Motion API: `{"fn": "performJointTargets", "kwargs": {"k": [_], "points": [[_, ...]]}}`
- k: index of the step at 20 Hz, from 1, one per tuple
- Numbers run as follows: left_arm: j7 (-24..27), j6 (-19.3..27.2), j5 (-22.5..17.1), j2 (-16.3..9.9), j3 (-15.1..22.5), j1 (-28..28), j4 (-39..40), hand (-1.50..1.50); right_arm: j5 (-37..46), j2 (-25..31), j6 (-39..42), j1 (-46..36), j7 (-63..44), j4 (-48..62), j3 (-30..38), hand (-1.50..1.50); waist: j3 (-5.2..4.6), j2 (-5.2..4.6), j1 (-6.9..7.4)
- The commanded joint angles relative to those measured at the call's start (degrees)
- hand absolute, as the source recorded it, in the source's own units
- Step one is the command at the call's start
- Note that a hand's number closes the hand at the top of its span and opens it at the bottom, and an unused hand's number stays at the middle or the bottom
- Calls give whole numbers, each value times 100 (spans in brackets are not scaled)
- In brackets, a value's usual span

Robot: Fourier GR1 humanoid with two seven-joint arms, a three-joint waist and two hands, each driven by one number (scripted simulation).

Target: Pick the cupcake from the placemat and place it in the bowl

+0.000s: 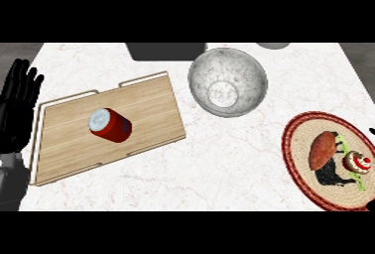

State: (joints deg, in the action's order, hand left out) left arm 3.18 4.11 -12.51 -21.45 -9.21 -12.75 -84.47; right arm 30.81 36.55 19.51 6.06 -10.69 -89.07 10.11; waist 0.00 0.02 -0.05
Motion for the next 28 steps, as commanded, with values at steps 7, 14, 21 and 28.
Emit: {"fn": "performJointTargets", "kwargs": {"k": [7, 14, 21, 28], "points": [[-33, -251, 85, 28, -273, -217, 221, 0, 892, -537, -435, -686, 516, 1405, -108, -150, 1, -6, 16], [21, -271, 275, 281, -256, 122, -70, 0, 1172, -683, -383, -708, 632, 1753, 12, -150, 0, -3, 8], [-232, -159, 441, 377, -201, -278, -16, 0, 1278, -584, -509, -944, 1008, 2669, 268, -150, 1, -5, -2], [-260, -344, 366, 265, -414, -113, -124, 0, 1494, -504, -1195, -1250, 1644, 2952, 375, 150, 1, -5, 11]]}}
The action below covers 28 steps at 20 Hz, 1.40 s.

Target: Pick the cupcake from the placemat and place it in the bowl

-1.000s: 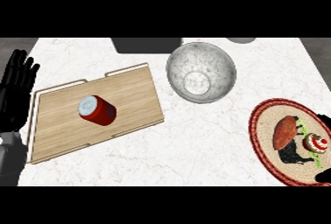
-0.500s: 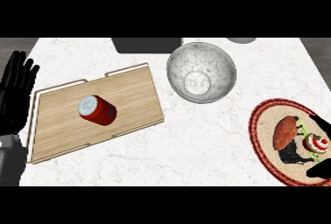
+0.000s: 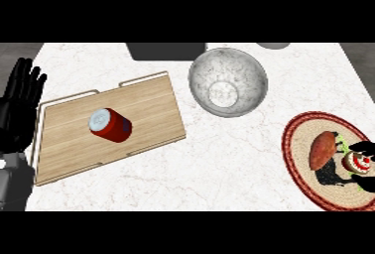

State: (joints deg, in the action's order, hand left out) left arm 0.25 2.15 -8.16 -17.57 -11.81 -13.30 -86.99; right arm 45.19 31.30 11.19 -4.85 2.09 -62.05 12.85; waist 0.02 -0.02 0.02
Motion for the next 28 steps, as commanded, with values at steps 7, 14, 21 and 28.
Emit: {"fn": "performJointTargets", "kwargs": {"k": [7, 14, 21, 28], "points": [[153, -118, 91, 196, 228, -244, 33, 0, 575, 602, 7, -1400, 1123, 946, -478, 150, 26, -145, 484], [132, -330, 68, 291, 542, -566, -61, 0, 898, 1271, 462, -2337, 2769, 829, -1231, 150, 64, -445, 1307], [93, -285, 70, 369, 585, -732, 22, 0, 808, 1687, 235, -3207, 4049, 1440, -1119, 150, 78, -459, 1271], [-68, -223, 67, 357, 559, -920, 97, 0, 351, 1839, 287, -3962, 5248, 2181, -749, 150, 76, -414, 1142]]}}
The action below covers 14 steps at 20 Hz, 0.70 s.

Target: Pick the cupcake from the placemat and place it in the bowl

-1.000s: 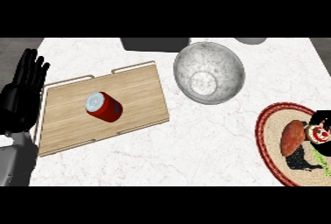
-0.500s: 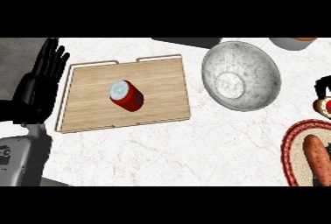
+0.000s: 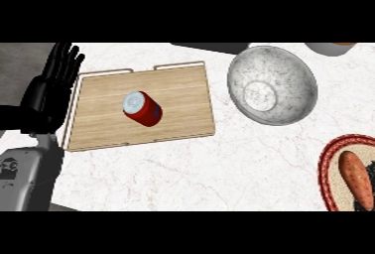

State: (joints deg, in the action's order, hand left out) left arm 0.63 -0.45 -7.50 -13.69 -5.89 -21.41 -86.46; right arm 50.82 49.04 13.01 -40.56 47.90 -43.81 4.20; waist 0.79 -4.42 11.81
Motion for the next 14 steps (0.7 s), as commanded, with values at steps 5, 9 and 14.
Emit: {"fn": "performJointTargets", "kwargs": {"k": [5, 9, 14], "points": [[-66, 60, 31, -83, -97, -90, 121, 0, -693, 209, 358, -946, 1509, 727, 362, 150, -16, 80, -129], [-76, 127, 104, -60, -68, -127, 152, 0, -1101, 130, 886, -1426, 1682, 1034, 389, 150, -35, 108, -128], [-77, 140, 79, -59, -132, -47, 263, 0, -1601, 116, 1792, -1771, 1914, 1292, 232, 150, -56, 195, -322]]}}
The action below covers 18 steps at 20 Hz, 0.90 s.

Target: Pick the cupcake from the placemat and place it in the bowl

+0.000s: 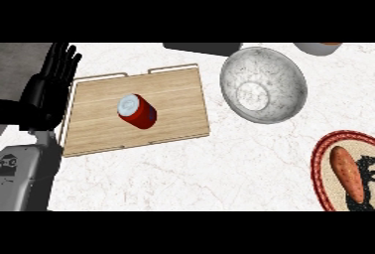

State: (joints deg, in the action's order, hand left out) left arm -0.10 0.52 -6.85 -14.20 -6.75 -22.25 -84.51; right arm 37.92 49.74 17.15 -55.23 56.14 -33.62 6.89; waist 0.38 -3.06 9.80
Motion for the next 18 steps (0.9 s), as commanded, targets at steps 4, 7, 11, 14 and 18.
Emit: {"fn": "performJointTargets", "kwargs": {"k": [4, 7, 11, 14, 18], "points": [[29, 58, 53, 5, -21, 77, 39, 0, -430, -148, 1696, -657, 870, 442, -368, 150, -26, 77, -107], [108, 53, 32, -14, -79, 84, 54, 0, -515, -346, 1822, -889, 781, 520, -608, 150, -29, 89, -166], [-23, 9, 35, -99, -97, 113, 118, 0, -547, -590, 2006, -1235, 618, 576, -991, 150, -32, 106, -228], [228, 89, 75, 34, -92, 337, 81, 0, -482, -721, 2028, -1374, 657, 580, -1339, 150, -36, 123, -273], [102, 72, 32, -155, -260, 203, 165, 0, -458, -1280, 1994, -1555, 436, 600, -1773, 150, -40, 170, -457]]}}
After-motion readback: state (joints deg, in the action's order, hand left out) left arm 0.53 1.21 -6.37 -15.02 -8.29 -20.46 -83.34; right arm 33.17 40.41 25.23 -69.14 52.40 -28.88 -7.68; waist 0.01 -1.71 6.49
